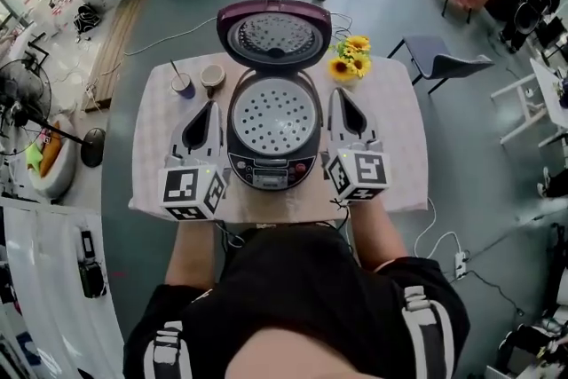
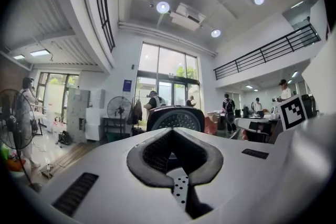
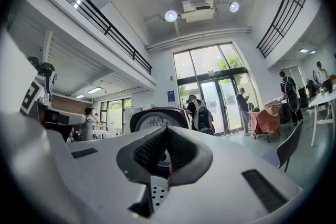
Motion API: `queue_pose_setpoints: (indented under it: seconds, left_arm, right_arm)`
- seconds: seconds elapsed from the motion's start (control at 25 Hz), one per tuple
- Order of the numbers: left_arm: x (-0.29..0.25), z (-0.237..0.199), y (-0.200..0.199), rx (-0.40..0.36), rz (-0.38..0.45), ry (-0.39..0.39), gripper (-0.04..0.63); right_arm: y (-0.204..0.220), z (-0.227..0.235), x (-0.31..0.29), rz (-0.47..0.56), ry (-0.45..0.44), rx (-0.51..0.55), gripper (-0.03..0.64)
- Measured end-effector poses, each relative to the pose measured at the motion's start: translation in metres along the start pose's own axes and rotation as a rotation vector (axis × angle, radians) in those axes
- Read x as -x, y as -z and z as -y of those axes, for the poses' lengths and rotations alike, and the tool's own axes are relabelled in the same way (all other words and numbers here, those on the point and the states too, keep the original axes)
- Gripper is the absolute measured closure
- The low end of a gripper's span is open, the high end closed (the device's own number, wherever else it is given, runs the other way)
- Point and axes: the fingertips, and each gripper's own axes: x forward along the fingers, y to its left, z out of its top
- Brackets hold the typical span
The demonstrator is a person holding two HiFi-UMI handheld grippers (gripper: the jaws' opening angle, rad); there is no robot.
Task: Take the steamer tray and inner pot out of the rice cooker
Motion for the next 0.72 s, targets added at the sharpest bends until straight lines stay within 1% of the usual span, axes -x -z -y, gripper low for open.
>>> queue_pose_setpoints:
  seconds: [0.2,0.4,0.48,0.6,0.72]
  left_arm:
    - [-0.008,-0.022,0.007,0.012,-0.017,0.03,0.594]
    - [-0.016,-0.03,0.004,0.03,-0.005,0.056,0.594]
    - [-0.022,-0.033,0.006,0.018,-0.011,0.053,0.594]
    - [-0.028,-0.03,0.012,-0.019,-0.035,0.058,0.594]
    - [-0.03,-0.027,0.012,-0.011,-0.027,0.059,0.594]
  right_arm:
    - [0.004,-0.016,-0.009,-0.02,0.034,0.01,0.618]
    - [-0.003,-0.017,-0.016,-0.015,0.049,0.032,0.618]
    - [-0.003,-0.016,-0.019,-0.015,0.047,0.033,0.618]
    - [0.001,-0.011,-0.02,-0.023,0.047,0.028,0.618]
    - [0.004,-0.008,-0.022,-0.024,0.048,0.03,0.618]
